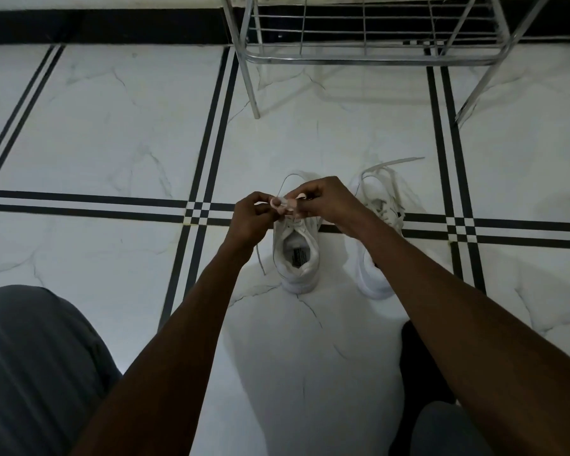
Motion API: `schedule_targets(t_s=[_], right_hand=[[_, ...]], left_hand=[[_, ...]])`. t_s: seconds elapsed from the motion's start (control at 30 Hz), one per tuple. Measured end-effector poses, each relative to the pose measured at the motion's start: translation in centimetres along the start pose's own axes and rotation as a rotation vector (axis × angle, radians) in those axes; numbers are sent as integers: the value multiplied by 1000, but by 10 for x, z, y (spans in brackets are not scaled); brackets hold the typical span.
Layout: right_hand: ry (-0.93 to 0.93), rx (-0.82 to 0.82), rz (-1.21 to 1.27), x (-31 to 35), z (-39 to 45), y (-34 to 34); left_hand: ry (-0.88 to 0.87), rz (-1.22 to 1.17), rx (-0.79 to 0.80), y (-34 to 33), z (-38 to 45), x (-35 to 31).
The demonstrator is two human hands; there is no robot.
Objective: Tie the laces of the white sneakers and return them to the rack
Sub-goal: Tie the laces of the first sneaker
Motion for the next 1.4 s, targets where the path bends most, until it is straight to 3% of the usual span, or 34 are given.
schedule_targets(t_s=[0.17,0.33,0.57,0.87,1.07,1.23,1.4], right_hand=[[52,164,-529,19,3,3],[162,-31,-807,23,1,3],[204,-232,-629,12,-4,5],[121,-276,-472,11,-7,10],[-15,-197,-321,10,-17,21],[-317,-235,-101,-8,-24,38],[-473,-291,-270,-21,-33,52]], left_hand=[[-9,-15,-13,0,0,0],[-22,-20,4,-2,1,-6],[-78,60,56,-11,-1,-14],[-87,225,166,-17,6,-11],[-119,234,63,-8,4,-15],[-161,541,-105,1,2,-14],[-92,643,-168,10,-2,1]])
Point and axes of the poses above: each hand's wrist, its own z-axis towards the middle knuckle, its own y-axis out of the back of the hand, x = y × z, the point moved 7 cm from there along z, towards the middle knuckle, and after that the axes turned 10 degrees about y, right-handed, at the moved point
